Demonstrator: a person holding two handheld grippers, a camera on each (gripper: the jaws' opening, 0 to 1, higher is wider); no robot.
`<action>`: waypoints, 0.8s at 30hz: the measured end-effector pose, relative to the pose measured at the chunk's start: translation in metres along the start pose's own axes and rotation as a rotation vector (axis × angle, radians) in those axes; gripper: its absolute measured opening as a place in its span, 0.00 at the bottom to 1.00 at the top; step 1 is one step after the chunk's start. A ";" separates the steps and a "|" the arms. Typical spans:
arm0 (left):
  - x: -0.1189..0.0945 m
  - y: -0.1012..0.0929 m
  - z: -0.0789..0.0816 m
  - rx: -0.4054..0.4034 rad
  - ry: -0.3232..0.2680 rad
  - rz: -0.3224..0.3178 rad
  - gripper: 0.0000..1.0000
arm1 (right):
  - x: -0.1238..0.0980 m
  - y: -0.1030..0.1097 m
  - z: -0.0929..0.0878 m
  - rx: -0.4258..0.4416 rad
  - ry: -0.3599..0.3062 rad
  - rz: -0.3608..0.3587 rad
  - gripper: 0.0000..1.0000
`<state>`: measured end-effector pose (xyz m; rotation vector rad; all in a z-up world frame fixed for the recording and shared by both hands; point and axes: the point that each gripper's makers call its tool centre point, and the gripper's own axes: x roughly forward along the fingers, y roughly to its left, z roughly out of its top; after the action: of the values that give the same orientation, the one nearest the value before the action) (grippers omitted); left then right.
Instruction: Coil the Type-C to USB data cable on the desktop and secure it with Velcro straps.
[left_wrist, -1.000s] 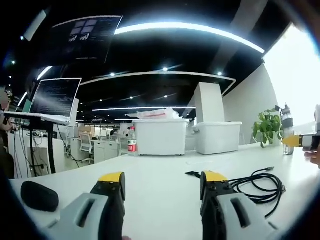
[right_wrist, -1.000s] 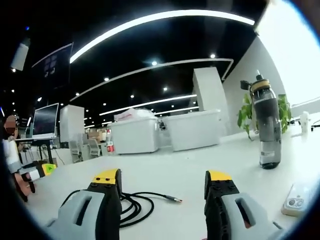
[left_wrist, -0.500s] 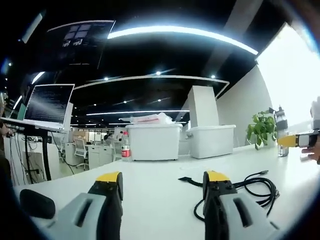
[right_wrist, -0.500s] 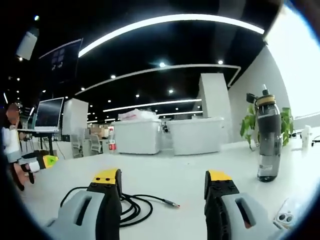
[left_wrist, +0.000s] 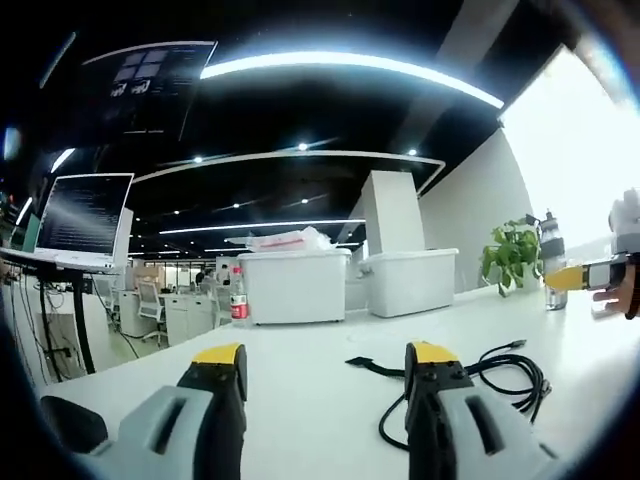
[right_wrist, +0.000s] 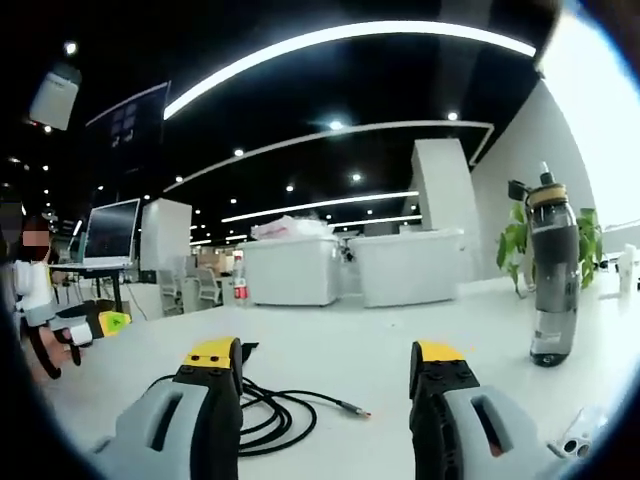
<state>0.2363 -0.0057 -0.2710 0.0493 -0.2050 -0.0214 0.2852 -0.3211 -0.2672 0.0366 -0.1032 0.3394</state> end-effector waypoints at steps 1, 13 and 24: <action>0.000 0.000 0.001 -0.003 0.003 -0.005 0.65 | 0.001 0.001 0.000 -0.024 0.009 0.014 0.67; 0.007 -0.010 0.021 -0.047 -0.031 -0.097 0.65 | 0.016 0.027 0.006 -0.008 0.042 0.218 0.69; 0.023 -0.027 0.037 0.004 -0.056 -0.207 0.63 | 0.035 0.039 -0.006 0.007 0.143 0.352 0.68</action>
<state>0.2511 -0.0346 -0.2311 0.0734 -0.2556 -0.2293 0.3062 -0.2727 -0.2691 0.0009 0.0345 0.6923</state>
